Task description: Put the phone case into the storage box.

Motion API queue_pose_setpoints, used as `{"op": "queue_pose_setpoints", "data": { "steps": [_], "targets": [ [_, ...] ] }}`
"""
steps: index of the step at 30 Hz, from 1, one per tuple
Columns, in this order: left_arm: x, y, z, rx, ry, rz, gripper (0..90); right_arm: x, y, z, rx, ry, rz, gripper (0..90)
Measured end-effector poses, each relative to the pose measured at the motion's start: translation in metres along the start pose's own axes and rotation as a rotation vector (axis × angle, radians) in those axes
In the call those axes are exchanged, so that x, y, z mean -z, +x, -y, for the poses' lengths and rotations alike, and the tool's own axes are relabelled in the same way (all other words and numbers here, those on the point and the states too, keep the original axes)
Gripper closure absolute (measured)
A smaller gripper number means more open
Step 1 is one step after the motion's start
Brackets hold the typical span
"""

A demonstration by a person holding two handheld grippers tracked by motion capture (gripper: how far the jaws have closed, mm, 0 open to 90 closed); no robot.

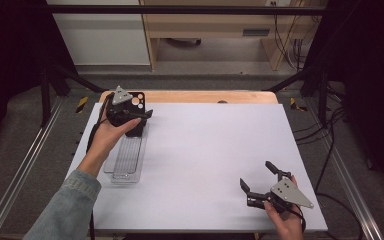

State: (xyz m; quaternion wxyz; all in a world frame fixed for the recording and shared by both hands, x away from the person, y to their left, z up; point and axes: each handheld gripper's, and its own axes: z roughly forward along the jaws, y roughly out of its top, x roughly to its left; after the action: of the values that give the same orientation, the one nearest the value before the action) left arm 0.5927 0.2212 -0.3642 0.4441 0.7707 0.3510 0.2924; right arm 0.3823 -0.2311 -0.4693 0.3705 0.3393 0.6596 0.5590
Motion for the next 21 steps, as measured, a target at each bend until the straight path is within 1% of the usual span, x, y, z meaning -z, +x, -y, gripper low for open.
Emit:
{"op": "queue_pose_setpoints", "data": {
  "steps": [4,7,11,21],
  "targets": [
    [0.002,-0.004,-0.001,0.003,-0.007,0.010,3.4,0.000,0.000,0.000,-0.001,0.000,0.001,2.2],
    [0.004,-0.007,-0.001,0.019,-0.021,0.020,3.4,0.000,0.000,0.000,-0.003,0.000,0.001,2.2],
    [0.007,-0.011,-0.002,0.028,-0.032,0.031,3.4,0.000,0.000,0.000,-0.003,0.001,0.000,2.2],
    [0.010,-0.021,-0.004,0.021,-0.046,0.041,3.2,0.000,0.000,0.000,-0.004,-0.001,0.001,2.1]
  ]
}}
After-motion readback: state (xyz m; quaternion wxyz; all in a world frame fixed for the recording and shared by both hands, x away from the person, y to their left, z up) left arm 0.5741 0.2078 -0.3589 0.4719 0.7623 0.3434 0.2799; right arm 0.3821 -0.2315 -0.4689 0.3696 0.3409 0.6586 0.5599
